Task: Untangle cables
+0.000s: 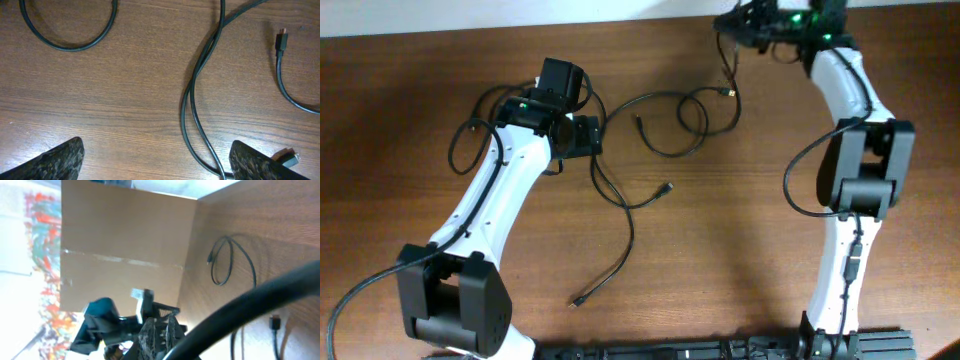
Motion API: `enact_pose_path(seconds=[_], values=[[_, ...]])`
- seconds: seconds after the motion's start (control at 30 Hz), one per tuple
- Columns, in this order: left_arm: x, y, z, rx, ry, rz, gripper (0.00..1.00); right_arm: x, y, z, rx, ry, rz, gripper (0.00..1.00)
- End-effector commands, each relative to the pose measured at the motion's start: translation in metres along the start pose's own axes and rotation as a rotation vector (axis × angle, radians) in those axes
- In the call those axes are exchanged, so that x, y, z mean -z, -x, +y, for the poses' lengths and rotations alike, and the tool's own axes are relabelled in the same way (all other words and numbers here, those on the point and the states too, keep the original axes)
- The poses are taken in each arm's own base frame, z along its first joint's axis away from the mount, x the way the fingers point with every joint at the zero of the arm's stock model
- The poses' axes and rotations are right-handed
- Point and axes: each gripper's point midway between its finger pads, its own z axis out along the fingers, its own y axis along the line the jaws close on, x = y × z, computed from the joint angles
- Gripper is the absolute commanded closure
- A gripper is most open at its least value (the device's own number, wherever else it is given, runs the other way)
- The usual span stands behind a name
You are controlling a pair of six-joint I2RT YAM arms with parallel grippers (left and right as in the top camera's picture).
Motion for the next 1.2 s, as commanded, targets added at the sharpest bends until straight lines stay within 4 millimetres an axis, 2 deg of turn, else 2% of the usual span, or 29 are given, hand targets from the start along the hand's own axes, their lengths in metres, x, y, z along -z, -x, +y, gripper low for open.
enact_pose_path(seconds=[0.0, 0.1, 0.17, 0.27, 0.33, 0.4, 0.43, 0.5, 0.53, 0.6, 0.63, 0.67, 0.7, 0.73, 0.8, 0.9, 0.97, 1.03, 1.07, 1.1, 1.17], values=[[-0.001, 0.001, 0.003, -0.002, 0.009, -0.001, 0.06, 0.049, 0.017, 0.055, 0.075, -0.009, -0.068, 0.96], [-0.001, 0.001, 0.003, -0.001, 0.008, -0.001, 0.06, 0.105, 0.028, 0.051, 0.066, -0.034, -0.165, 0.96], [-0.001, 0.001, 0.002, -0.001, 0.008, 0.000, 0.06, 0.131, 0.032, 0.047, 0.039, -0.044, -0.213, 0.96], [-0.001, 0.001, 0.003, -0.001, 0.009, 0.000, 0.06, 0.153, 0.039, 0.039, -0.037, -0.055, -0.291, 0.96], [-0.001, -0.001, 0.003, -0.003, 0.011, 0.007, 0.07, 0.164, 0.051, 0.019, -0.164, -0.082, -0.402, 0.96], [-0.001, -0.003, 0.004, -0.004, 0.015, 0.018, 0.06, 0.166, 0.053, -0.013, -0.222, -0.166, -0.480, 0.96], [-0.001, -0.004, 0.005, -0.005, 0.017, 0.022, 0.06, 0.167, 0.045, -0.042, -0.276, -0.263, -0.512, 0.96], [-0.001, -0.004, 0.004, -0.005, 0.016, 0.021, 0.07, 0.171, 0.014, -0.092, -0.335, -0.496, -0.505, 0.96], [-0.001, -0.004, 0.004, -0.005, 0.016, 0.020, 0.06, 0.176, -0.002, -0.108, -0.346, -0.601, -0.480, 0.96], [-0.001, -0.003, 0.004, -0.004, 0.015, 0.017, 0.06, 0.193, -0.024, -0.120, -0.347, -0.761, -0.435, 0.96], [-0.001, -0.003, 0.004, -0.004, 0.014, 0.015, 0.06, 0.210, -0.037, -0.122, -0.351, -0.880, -0.409, 0.96], [-0.001, -0.002, 0.004, -0.004, 0.014, 0.014, 0.06, 0.233, -0.048, -0.115, -0.352, -1.014, -0.396, 0.96], [-0.001, -0.002, 0.004, -0.004, 0.014, 0.014, 0.06, 0.246, -0.052, -0.108, -0.368, -1.077, -0.402, 0.96], [-0.001, -0.002, 0.004, -0.004, 0.014, 0.014, 0.05, 0.268, -0.057, -0.095, -0.389, -1.174, -0.424, 0.96], [-0.001, -0.002, 0.004, -0.004, 0.014, 0.013, 0.05, 0.326, -0.074, -0.050, -0.467, -1.426, -0.542, 0.96], [0.000, -0.002, 0.004, -0.004, 0.014, 0.013, 0.05, 0.388, -0.103, 0.016, -0.500, -1.720, -0.702, 0.96], [-0.001, -0.002, 0.004, -0.004, 0.014, 0.013, 0.05, 0.412, -0.109, 0.053, -0.431, -1.809, -0.775, 0.96], [-0.001, -0.002, 0.004, -0.004, 0.014, 0.013, 0.05, 0.441, -0.129, 0.091, -0.453, -1.919, -0.910, 0.96], [-0.001, -0.002, 0.004, -0.004, 0.014, 0.013, 0.05, 0.451, -0.137, 0.101, -0.465, -1.936, -0.944, 0.96], [-0.001, -0.002, 0.004, -0.004, 0.013, 0.011, 0.05, 0.455, -0.141, 0.101, -0.478, -1.889, -0.960, 0.96], [-0.001, 0.001, 0.003, -0.002, 0.010, 0.002, 0.05, 0.445, -0.136, 0.090, -0.457, -1.778, -0.896, 0.96]])
